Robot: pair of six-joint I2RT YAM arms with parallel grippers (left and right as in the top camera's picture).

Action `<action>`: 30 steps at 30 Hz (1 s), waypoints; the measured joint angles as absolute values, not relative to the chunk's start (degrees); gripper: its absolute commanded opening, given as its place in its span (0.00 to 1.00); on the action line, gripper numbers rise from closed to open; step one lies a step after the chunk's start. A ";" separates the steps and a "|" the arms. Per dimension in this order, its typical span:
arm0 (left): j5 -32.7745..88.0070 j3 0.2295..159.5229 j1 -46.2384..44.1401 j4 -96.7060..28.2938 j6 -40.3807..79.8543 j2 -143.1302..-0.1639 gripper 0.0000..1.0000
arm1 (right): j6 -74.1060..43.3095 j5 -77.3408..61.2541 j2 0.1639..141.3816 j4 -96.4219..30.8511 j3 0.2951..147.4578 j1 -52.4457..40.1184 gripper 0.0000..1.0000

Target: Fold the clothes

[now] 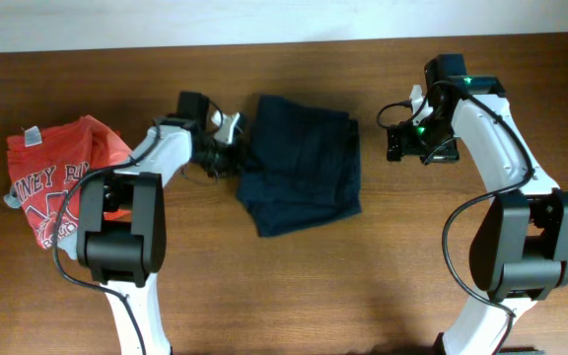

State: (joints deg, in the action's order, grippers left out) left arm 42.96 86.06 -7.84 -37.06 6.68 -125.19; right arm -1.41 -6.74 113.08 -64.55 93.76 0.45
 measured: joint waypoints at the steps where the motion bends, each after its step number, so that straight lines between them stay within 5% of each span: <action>1: 42.78 87.15 -7.60 -37.28 6.68 -125.19 0.52 | -1.43 -6.74 113.08 -64.55 93.76 0.45 0.84; 2: 42.63 88.20 -7.40 -37.52 6.61 -125.19 0.70 | -1.41 -6.74 113.08 -64.53 93.76 0.45 0.84; 3: 42.59 89.25 -7.22 -37.91 6.20 -125.19 0.72 | -1.39 -6.76 113.08 -64.55 93.76 0.45 0.84; 4: 42.50 90.19 -7.07 -38.15 6.04 -125.16 0.87 | -1.37 -6.74 113.08 -64.55 93.76 0.45 0.84; 8: 41.98 91.74 -7.01 -37.89 5.30 -125.19 0.98 | -1.37 -6.74 113.08 -64.55 93.76 0.45 0.84; 30: 30.00 91.74 -14.28 -23.05 5.13 -125.89 0.97 | -1.28 -6.74 113.08 -64.99 93.76 0.45 0.84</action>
State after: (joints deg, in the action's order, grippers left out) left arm 30.00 91.74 -14.28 -23.05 5.13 -125.89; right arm -1.28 -6.74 113.08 -64.99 93.76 0.45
